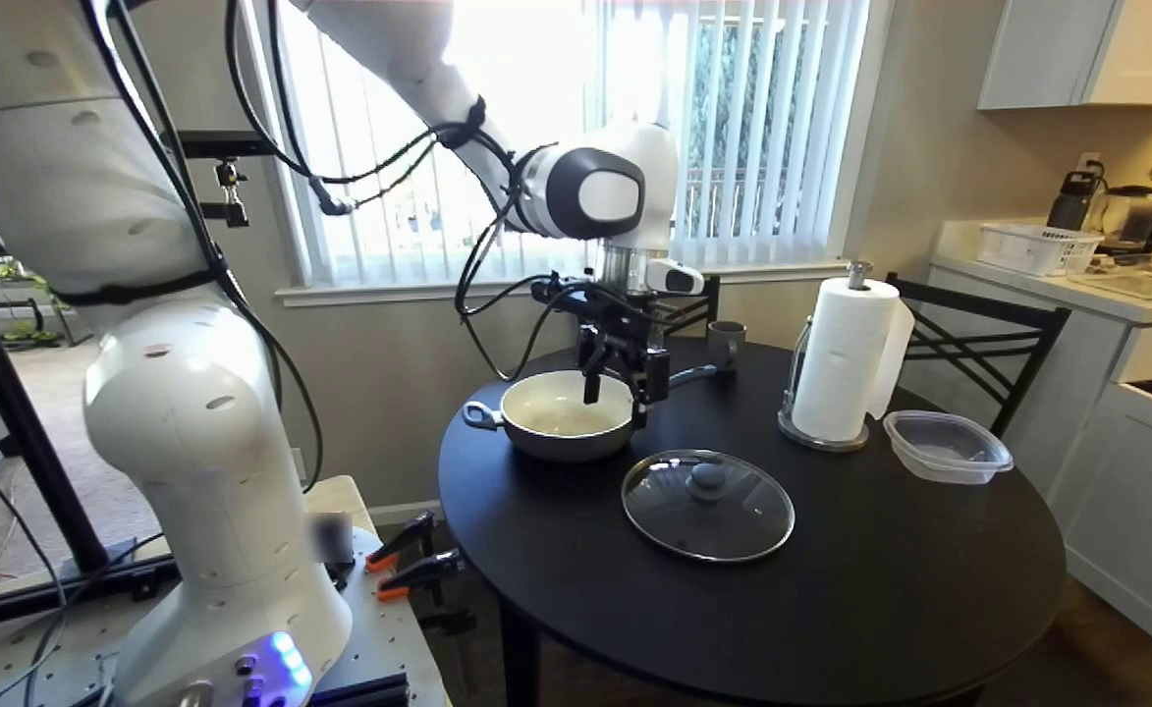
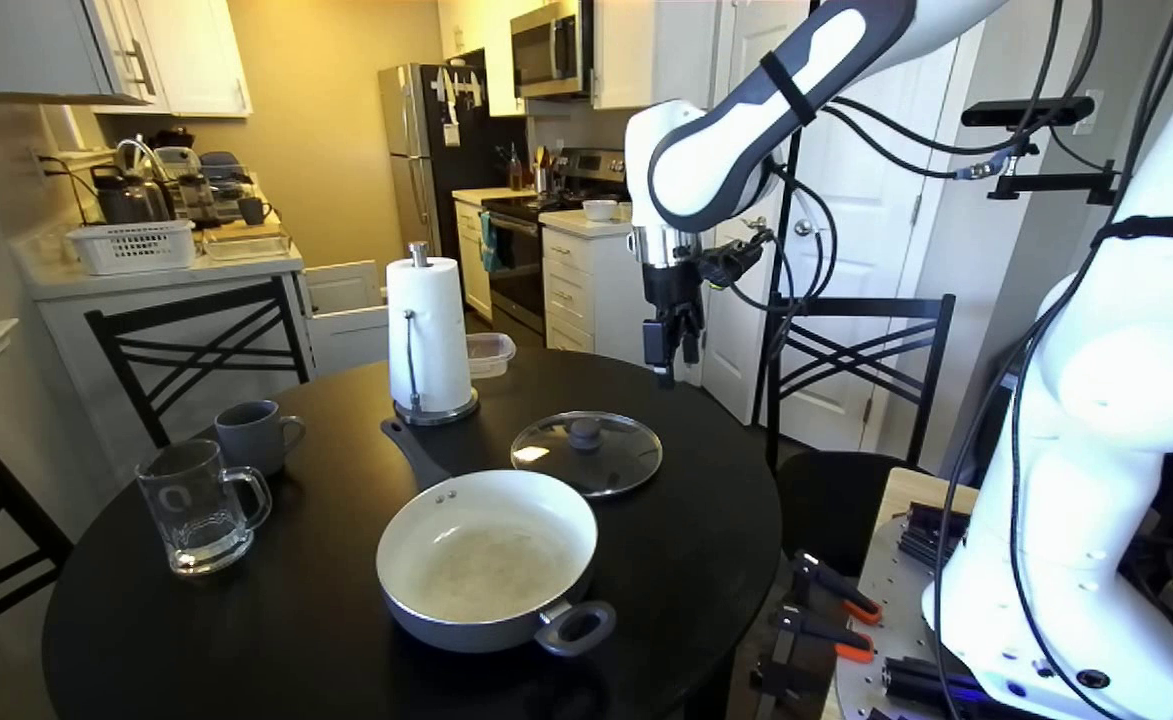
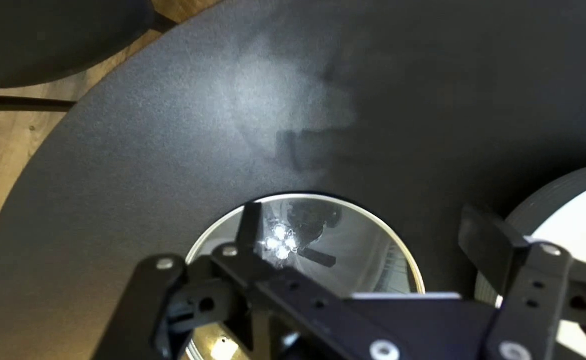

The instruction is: Put the lid on the pot

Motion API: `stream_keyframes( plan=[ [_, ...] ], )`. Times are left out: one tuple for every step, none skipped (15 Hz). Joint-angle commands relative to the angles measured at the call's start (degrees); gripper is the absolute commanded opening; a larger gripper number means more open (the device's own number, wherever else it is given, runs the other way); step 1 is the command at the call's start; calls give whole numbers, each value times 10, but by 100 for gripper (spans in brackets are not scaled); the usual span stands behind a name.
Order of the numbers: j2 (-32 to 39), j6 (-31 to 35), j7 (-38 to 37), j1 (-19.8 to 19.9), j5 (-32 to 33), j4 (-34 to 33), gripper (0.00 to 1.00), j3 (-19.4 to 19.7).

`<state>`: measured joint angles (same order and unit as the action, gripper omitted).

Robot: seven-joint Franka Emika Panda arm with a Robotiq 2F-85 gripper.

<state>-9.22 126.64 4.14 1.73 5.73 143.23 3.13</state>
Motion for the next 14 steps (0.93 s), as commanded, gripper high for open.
stream_keyframes(
  plan=[
    [54, 53, -6, 4, 12, -23, 100, -3],
    [66, 67, -2, 4, 11, -28, 100, -2],
    [79, 80, 1, 5, 17, -34, 100, -2],
    [90, 93, -1, 6, 26, -40, 100, -1],
    [102, 97, -11, 8, 38, -50, 100, 0],
    [106, 89, -17, 8, 42, -58, 100, 1],
    [87, 82, -1, 5, 21, -40, 100, -2],
    [95, 82, -2, 6, 25, -48, 100, -1],
    [101, 82, -2, 7, 25, -54, 100, 1],
    [104, 82, -2, 7, 25, -57, 100, 1],
    [105, 82, -2, 7, 26, -59, 100, 1],
    [106, 82, -2, 7, 26, -59, 100, 1],
    [106, 82, -2, 7, 26, -59, 100, 1],
    [106, 82, -2, 7, 26, -59, 100, 1]
  ],
)
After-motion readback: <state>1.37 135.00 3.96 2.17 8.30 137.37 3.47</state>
